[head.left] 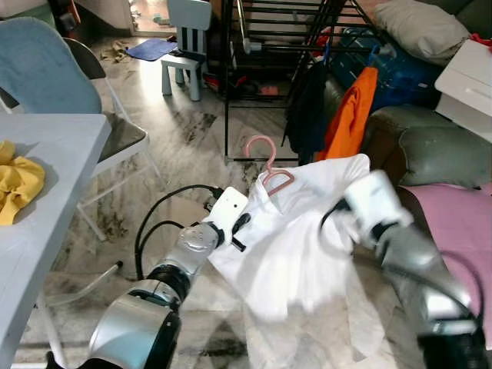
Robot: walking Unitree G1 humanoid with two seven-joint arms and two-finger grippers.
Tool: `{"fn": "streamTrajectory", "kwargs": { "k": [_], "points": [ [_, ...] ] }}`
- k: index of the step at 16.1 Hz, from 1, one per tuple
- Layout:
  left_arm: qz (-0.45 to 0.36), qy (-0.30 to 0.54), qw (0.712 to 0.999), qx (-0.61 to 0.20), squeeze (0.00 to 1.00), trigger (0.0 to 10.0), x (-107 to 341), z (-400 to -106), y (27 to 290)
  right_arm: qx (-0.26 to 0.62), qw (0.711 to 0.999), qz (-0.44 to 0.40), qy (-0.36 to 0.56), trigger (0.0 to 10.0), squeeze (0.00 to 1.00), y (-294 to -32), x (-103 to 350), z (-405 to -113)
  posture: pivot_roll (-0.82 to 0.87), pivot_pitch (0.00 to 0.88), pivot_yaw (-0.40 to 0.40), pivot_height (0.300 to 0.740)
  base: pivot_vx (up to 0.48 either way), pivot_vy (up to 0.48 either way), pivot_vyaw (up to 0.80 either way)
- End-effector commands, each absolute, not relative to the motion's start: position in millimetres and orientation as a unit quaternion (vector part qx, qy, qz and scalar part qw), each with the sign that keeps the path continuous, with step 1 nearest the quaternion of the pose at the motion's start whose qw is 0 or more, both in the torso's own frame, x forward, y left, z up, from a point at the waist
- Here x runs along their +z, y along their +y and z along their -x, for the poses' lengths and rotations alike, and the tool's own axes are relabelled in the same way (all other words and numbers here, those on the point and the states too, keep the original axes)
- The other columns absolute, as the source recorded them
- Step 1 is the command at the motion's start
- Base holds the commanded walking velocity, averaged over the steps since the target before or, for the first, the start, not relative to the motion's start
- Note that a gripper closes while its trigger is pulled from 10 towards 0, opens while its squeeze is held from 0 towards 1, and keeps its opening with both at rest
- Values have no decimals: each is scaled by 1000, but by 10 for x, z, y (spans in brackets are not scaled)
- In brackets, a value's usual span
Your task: Hang hanger
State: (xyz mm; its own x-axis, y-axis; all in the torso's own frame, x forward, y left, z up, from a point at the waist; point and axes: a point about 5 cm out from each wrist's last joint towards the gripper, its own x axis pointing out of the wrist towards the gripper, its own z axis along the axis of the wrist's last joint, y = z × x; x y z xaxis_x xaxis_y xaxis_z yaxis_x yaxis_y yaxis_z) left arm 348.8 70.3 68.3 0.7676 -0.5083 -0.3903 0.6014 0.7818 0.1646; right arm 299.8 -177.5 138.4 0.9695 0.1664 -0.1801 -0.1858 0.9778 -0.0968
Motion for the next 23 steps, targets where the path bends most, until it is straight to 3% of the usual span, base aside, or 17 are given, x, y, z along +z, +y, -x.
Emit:
{"fn": "streamTrajectory", "kwargs": {
  "k": [1, 3, 9, 10, 11, 12, 13, 16, 20, 23],
  "points": [
    [-122, 140, 943, -275, 0, 0, 856, -3595, 656, 158, 980, 67, 96, 0, 0, -1609, 1348, -2879, 12, 0, -78, 740, 0, 0, 0],
    [-96, 143, 954, -246, 0, 0, 897, -3640, 708, 231, 959, 78, 147, 0, 0, -1515, 1142, -2643, 13, 0, -81, 740, 0, 0, 0],
    [-68, 124, 970, -196, 0, 0, 1039, -3745, 818, 305, 920, 97, 224, 0, 0, -1497, 777, -2282, 17, 0, -74, 740, 0, 0, 0],
    [-67, 106, 971, -202, 0, 0, 1107, -3770, 805, 294, 918, 126, 233, 4588, 0, -1545, 706, -2286, 20, 0, -72, 740, 0, 0, 0],
    [-77, 93, 971, -206, 0, 0, 1150, -3784, 798, 279, 922, 142, 229, 10000, 0, -1593, 690, -2322, 21, 0, -69, 740, 0, 0, 0],
    [-83, 73, 970, -215, 0, 0, 1211, -3800, 788, 260, 929, 142, 222, 10000, 953, -1646, 696, -2363, 16, 0, -61, 740, 0, 0, 0],
    [-93, 53, 968, -227, 0, 0, 1269, -3812, 777, 244, 935, 139, 216, 10000, 1000, -1696, 719, -2396, 13, 0, -56, 740, 0, 0, 0],
    [-98, 43, 968, -225, 0, 0, 1325, -3839, 813, 241, 931, 164, 220, 10000, 1000, -1807, 738, -2391, 0, 0, -43, 740, 0, 0, 0],
    [-77, 41, 974, -211, 0, 0, 1393, -3875, 783, 342, 892, 191, 228, 10000, 1000, -1585, 653, -2230, 0, 0, -42, 740, 0, 0, 0],
    [-107, 30, 968, -225, 0, 0, 1420, -3877, 782, 361, 884, 195, 226, 10000, 1000, -1566, 678, -2188, -2, 0, -42, 740, 0, 0, 0]
  ]
}}
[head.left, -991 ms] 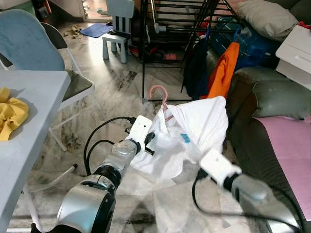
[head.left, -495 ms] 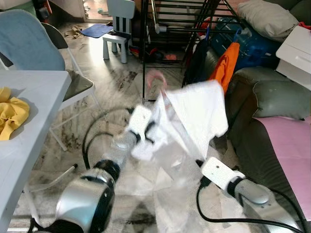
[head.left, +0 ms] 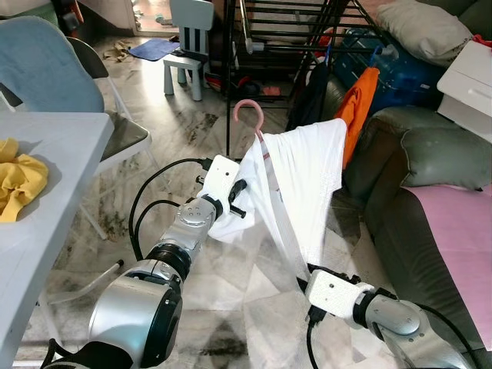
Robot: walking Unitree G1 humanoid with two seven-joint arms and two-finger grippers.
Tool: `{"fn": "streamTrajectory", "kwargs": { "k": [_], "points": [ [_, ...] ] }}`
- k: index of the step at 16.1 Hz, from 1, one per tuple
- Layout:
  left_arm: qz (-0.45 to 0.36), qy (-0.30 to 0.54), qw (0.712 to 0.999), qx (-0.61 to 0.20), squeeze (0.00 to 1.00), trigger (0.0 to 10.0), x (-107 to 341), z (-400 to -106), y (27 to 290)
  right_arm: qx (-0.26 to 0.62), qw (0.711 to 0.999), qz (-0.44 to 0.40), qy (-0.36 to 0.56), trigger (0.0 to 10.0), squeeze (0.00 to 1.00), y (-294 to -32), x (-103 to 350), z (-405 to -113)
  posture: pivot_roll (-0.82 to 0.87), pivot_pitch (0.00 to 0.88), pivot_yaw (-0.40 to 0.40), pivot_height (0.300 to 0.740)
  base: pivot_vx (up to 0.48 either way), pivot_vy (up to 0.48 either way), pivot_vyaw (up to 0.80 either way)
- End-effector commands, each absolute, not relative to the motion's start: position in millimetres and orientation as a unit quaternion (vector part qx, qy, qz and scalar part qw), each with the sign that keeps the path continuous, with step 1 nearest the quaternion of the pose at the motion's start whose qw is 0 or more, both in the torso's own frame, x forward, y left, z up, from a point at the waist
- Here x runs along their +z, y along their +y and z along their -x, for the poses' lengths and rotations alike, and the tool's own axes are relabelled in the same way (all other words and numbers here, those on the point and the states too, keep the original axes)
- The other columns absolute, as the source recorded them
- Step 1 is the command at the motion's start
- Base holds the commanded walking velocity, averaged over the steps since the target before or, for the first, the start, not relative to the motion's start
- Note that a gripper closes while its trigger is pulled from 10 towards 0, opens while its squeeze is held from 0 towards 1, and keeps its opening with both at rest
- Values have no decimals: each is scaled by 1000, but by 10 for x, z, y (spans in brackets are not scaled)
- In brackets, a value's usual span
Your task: Hang hanger
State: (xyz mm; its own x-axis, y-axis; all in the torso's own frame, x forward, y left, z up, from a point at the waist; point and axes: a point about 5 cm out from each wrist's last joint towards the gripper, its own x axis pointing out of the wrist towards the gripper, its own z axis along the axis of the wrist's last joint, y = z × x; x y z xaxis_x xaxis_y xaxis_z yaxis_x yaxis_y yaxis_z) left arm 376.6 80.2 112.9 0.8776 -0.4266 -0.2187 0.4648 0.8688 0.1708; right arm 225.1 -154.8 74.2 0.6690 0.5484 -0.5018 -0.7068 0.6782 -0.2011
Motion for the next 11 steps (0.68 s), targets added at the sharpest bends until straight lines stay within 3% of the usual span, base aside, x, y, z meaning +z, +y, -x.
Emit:
{"fn": "streamTrajectory", "kwargs": {
  "k": [1, 5, 6, 9, 11],
  "points": [
    [-118, 29, 967, -224, 0, 0, 1426, -3884, 810, 368, 877, 209, 228, 10000, 1000, -1588, 681, -2166, -3, 0, -43, 740, 0, 0, 0],
    [-69, 50, 976, -199, 0, 0, 1401, -3898, 862, 263, 906, 266, 196, 10000, 1000, -1772, 709, -2425, -2, 0, -47, 740, 0, 0, 0],
    [-67, 44, 974, -212, 0, 0, 1388, -3877, 804, 300, 917, 197, 174, 10000, 1000, -1638, 794, -2400, -1, 0, -50, 740, 0, 0, 0],
    [-64, 46, 975, -207, 0, 0, 1366, -3867, 800, 339, 891, 227, 201, 10000, 1000, -1609, 701, -2275, -1, 0, -58, 740, 0, 0, 0],
    [-46, 47, 979, -192, 0, 0, 1376, -3879, 823, 302, 909, 222, 180, 10000, 1000, -1646, 723, -2351, 0, 0, -62, 740, 0, 0, 0]
  ]
}}
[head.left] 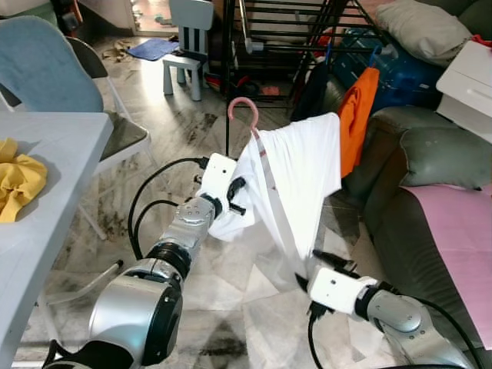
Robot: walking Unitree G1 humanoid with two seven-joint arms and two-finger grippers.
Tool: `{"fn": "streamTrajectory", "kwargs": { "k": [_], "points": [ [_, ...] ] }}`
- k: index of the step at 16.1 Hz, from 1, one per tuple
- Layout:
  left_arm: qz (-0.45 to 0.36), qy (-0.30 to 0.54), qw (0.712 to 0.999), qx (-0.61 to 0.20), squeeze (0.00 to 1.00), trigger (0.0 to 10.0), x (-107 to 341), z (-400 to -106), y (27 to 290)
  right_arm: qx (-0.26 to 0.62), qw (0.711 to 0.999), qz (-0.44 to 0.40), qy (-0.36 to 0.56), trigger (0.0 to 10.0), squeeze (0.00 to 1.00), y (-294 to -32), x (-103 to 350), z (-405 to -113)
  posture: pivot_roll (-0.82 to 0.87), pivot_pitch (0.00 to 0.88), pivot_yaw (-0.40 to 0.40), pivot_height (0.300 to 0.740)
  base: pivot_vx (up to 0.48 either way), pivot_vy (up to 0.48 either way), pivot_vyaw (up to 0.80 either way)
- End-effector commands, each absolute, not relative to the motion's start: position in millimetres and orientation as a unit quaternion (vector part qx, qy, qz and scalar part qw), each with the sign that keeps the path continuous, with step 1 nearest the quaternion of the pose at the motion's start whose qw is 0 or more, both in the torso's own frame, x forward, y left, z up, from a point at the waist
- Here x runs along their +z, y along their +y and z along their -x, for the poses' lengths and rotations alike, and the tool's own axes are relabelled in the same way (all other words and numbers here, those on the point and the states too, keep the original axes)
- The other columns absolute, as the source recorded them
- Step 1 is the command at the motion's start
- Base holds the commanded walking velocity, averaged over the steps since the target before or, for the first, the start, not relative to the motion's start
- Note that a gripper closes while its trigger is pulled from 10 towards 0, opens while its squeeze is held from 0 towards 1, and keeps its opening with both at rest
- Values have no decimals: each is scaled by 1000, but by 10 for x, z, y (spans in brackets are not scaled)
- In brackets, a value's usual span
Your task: Hang hanger
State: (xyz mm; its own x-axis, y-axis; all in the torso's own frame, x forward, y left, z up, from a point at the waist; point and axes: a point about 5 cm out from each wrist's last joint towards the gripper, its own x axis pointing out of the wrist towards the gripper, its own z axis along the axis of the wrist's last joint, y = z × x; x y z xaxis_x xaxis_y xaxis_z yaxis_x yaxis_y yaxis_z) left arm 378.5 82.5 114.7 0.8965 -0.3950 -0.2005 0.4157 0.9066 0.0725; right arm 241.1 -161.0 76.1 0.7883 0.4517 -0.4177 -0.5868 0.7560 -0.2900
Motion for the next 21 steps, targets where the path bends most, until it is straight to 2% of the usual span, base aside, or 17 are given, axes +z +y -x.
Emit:
{"fn": "streamTrajectory", "kwargs": {
  "k": [1, 2, 3, 6, 7, 10, 13, 14, 15, 16, 19, 21],
  "points": [
    [-19, 51, 981, -185, 0, 0, 1382, -3886, 826, 170, 955, 190, 151, 10000, 1000, -1821, 800, -2585, -1, 0, -64, 740, 0, 0, 0],
    [-14, 48, 981, -188, 0, 0, 1385, -3883, 812, 123, 969, 153, 148, 10000, 1000, -1867, 795, -2636, 1, 0, -66, 740, 0, 0, 0],
    [-11, 47, 981, -190, 0, 0, 1389, -3881, 795, 112, 976, 109, 152, 10000, 1000, -1839, 762, -2638, 4, 0, -68, 740, 0, 0, 0],
    [-5, 46, 981, -190, 0, 0, 1394, -3881, 782, 104, 980, 109, 129, 10000, 1000, -1765, 759, -2660, 8, 0, -66, 740, 0, 0, 0],
    [-3, 47, 981, -190, 0, 0, 1396, -3882, 783, 104, 986, 72, 105, 10000, 1000, -1685, 803, -2699, 11, 0, -64, 740, 0, 0, 0],
    [-12, 20, 973, -228, 0, 0, 1467, -3879, 735, 184, 972, 100, 105, 10000, 1000, -1565, 805, -2663, 17, 0, -64, 740, 0, 0, 0],
    [-80, -34, 941, -326, 0, 0, 1549, -3815, 662, 268, 943, 165, 110, 10000, 1000, -1642, 874, -2522, 22, 0, -63, 740, 0, 0, 0],
    [-111, -49, 923, -364, 0, 0, 1560, -3782, 663, 286, 932, 192, 110, 10000, 357, -1729, 930, -2478, 24, 0, -64, 740, 0, 0, 0],
    [-146, -58, 901, -404, 0, 0, 1550, -3743, 689, 289, 916, 261, 97, 10000, 0, -1849, 1033, -2462, 24, 0, -62, 740, 0, 0, 0],
    [-198, -59, 864, -460, 0, 0, 1503, -3675, 727, 303, 900, 301, 87, 10000, 0, -1949, 1195, -2438, 21, 0, -56, 740, 0, 0, 0],
    [-278, -42, 816, -505, 0, 0, 1382, -3596, 801, 315, 876, 357, 77, 10000, 0, -2056, 1478, -2390, 13, 0, -39, 740, 0, 0, 0],
    [-305, -32, 799, -517, 0, 0, 1317, -3562, 818, 312, 868, 381, 59, 10000, 0, -2072, 1642, -2376, 7, 0, -34, 740, 0, 0, 0]
  ]
}}
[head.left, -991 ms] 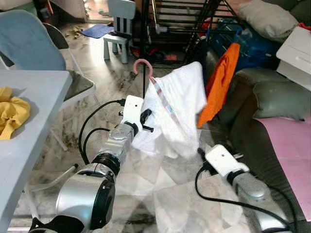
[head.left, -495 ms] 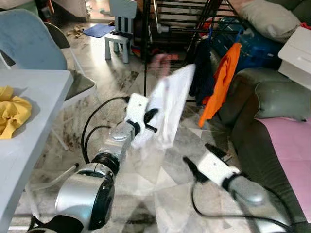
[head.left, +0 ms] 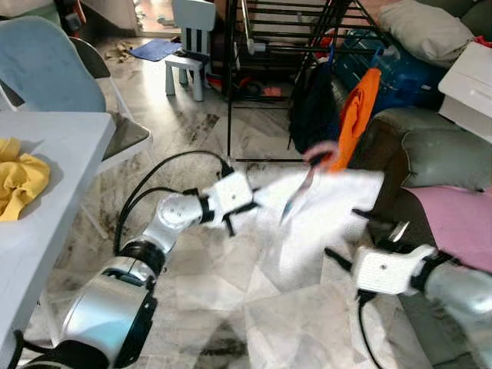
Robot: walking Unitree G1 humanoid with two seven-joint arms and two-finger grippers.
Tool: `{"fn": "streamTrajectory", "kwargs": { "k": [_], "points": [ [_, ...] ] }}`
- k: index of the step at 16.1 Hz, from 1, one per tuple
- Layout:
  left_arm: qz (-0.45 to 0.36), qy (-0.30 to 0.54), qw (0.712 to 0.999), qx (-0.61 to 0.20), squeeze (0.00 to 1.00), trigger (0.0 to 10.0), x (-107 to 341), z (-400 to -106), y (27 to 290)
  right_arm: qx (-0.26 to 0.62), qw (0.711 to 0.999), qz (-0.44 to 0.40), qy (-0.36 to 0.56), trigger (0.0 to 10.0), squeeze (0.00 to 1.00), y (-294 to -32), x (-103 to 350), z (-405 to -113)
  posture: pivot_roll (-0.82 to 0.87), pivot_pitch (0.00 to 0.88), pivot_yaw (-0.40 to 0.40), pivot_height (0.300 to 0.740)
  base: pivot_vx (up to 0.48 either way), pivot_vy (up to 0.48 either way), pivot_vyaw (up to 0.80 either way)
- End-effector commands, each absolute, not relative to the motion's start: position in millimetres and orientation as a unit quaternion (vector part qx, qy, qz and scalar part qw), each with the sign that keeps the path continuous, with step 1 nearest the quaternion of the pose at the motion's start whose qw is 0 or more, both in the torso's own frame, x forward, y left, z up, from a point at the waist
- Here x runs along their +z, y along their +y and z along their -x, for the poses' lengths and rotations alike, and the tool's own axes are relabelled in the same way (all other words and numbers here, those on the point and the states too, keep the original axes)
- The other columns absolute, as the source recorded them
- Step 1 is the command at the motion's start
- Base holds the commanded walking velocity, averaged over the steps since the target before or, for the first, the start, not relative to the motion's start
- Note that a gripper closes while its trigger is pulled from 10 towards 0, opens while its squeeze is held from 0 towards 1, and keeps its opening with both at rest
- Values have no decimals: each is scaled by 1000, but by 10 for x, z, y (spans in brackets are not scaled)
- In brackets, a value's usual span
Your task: Hang hanger
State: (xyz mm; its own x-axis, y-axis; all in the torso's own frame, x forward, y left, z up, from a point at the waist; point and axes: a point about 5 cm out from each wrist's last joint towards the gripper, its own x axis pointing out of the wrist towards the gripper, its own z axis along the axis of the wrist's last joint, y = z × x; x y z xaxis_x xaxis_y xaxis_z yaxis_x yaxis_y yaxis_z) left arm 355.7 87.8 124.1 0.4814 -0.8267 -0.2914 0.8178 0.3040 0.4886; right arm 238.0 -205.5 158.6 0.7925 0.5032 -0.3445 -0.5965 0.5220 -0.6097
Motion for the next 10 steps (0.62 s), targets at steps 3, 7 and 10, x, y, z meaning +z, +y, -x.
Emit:
{"fn": "streamTrajectory", "kwargs": {
  "k": [3, 7, 10],
  "points": [
    [-319, -33, 776, -544, 0, 0, 1251, -3495, 767, 296, 869, 390, 69, 10000, 0, -2190, 1682, -2351, 0, 0, -34, 740, 0, 0, 0],
    [-294, -63, 760, -576, 0, 0, 1305, -3443, 746, 274, 877, 380, 103, 10000, 1000, -2411, 1621, -2315, 4, 0, -32, 740, 0, 0, 0],
    [-281, -77, 733, -614, 0, 0, 1283, -3357, 725, 291, 869, 384, 114, 10000, 784, -2410, 1549, -2326, 11, 0, -35, 740, 0, 0, 0]
  ]
}}
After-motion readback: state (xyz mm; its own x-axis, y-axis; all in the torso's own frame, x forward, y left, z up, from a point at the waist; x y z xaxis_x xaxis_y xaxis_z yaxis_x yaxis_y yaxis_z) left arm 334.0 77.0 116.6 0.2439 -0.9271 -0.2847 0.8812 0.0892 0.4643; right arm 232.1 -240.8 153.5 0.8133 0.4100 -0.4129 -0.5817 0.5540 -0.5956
